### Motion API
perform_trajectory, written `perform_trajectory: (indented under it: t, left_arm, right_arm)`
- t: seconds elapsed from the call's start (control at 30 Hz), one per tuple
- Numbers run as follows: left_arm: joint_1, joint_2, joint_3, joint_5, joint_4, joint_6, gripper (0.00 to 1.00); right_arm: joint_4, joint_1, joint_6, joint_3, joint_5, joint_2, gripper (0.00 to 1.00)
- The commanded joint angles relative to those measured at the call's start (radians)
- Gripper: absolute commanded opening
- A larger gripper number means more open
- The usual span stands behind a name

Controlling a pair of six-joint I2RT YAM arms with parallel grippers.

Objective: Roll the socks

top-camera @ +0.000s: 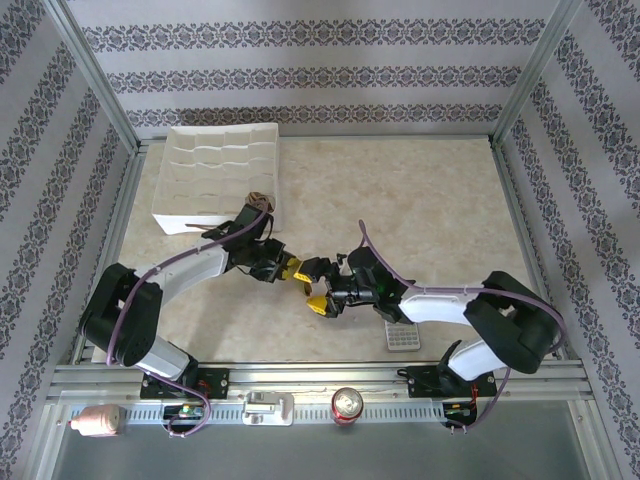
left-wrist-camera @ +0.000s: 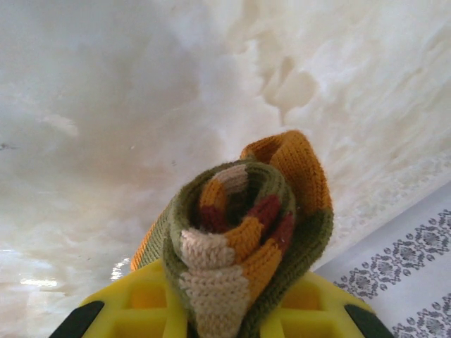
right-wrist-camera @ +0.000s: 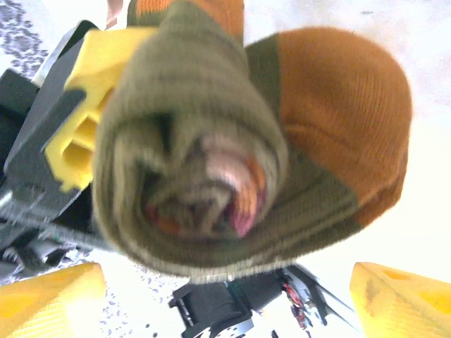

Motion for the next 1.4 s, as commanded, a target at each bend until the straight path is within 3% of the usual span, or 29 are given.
perform_trajectory:
  t: [0.0,0.43,0.77,1.17,1.37]
  left_arm:
    - [0.018,-0.01,0.051,0.019,-0.065,0.04,0.0]
    - [0.017,-0.007,0.098,0.043,-0.067,0.022,0.0]
    - [0.018,-0.058,0.068,0.066,-0.079,0.01,0.0]
    - [0.017,-0.1,0.028,0.079,-0.096,0.007,0.0]
    - [0.018,-0.106,0.016,0.078,-0.082,-0.003,0.0]
  right_arm:
    - [0.015,0.013,0.044,0.002,0.06,-0.046,0.89]
    - [0.139,0.002,0.105,0.097,0.114,0.102,0.89]
    - [0.075,-0.045,0.026,0.081,0.093,0.087,0.78]
    - [-0.058,-0.083,-0.107,0.127,0.041,0.053,0.58]
    - [-0.106,-0.081,-0.148,0.161,0.031,0.047,0.38]
